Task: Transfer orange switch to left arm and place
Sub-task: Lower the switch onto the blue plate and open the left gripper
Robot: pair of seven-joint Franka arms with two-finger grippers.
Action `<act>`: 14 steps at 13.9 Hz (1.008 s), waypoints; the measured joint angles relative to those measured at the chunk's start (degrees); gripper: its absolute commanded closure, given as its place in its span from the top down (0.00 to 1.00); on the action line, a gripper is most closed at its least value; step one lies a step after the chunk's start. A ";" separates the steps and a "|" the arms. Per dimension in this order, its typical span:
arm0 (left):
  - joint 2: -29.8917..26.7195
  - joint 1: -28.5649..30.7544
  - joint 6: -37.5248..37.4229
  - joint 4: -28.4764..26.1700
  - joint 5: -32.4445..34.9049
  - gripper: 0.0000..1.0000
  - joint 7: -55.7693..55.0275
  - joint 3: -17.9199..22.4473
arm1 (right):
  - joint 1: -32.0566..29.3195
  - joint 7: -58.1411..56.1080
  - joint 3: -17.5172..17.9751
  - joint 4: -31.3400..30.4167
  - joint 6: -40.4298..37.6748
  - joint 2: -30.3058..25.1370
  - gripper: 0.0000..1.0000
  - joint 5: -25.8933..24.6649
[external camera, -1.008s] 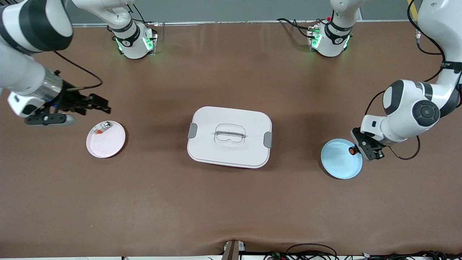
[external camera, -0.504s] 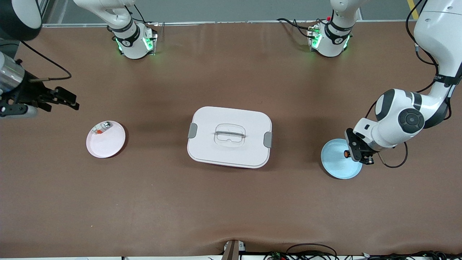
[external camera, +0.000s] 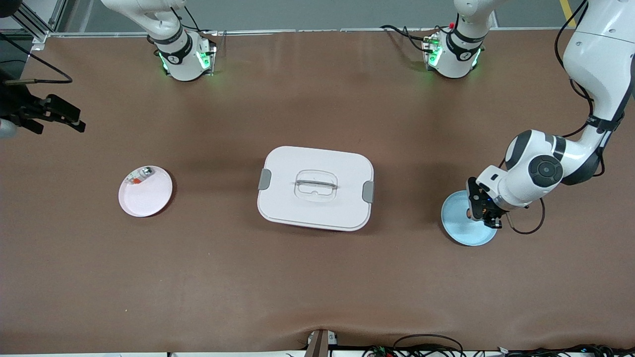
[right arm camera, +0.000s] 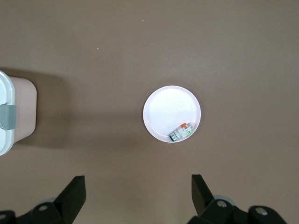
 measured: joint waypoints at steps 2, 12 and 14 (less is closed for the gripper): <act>0.82 -0.09 0.96 0.00 0.05 0.53 -0.10 0.00 | -0.58 0.00 -0.01 -0.78 0.03 -1.33 1.00 0.00; 0.21 0.17 1.60 2.72 -0.41 1.00 -6.88 -0.21 | -0.66 0.01 0.53 -5.71 2.17 -8.74 1.00 -0.02; -1.25 0.30 -0.28 4.35 -4.43 1.00 -8.25 -0.68 | -0.70 0.04 0.48 -5.04 1.22 -8.43 1.00 -0.09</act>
